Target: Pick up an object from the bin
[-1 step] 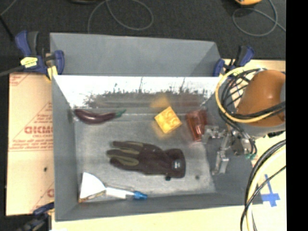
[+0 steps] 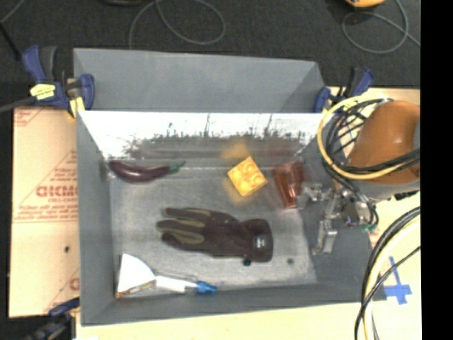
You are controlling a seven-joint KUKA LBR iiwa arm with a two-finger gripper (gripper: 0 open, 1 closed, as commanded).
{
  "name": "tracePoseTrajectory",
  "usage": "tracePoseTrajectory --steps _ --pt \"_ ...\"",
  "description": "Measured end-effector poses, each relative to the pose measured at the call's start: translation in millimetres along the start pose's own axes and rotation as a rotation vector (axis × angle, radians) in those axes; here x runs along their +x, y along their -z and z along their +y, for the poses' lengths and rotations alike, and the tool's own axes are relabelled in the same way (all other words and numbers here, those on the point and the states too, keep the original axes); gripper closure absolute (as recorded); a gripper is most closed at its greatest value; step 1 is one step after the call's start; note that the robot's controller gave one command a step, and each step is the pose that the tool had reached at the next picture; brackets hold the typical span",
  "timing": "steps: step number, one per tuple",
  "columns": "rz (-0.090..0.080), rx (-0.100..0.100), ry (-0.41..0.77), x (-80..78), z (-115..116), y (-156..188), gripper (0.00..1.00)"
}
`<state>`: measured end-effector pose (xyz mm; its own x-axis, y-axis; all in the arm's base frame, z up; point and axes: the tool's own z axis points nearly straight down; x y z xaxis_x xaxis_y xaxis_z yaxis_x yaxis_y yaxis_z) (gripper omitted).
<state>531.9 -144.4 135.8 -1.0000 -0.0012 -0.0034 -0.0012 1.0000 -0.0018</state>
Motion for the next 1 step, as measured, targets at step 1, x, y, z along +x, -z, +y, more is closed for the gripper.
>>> tracePoseTrajectory --steps 1 --pt "0.004 0.000 0.097 -7.3 48.8 -12.7 0.00"
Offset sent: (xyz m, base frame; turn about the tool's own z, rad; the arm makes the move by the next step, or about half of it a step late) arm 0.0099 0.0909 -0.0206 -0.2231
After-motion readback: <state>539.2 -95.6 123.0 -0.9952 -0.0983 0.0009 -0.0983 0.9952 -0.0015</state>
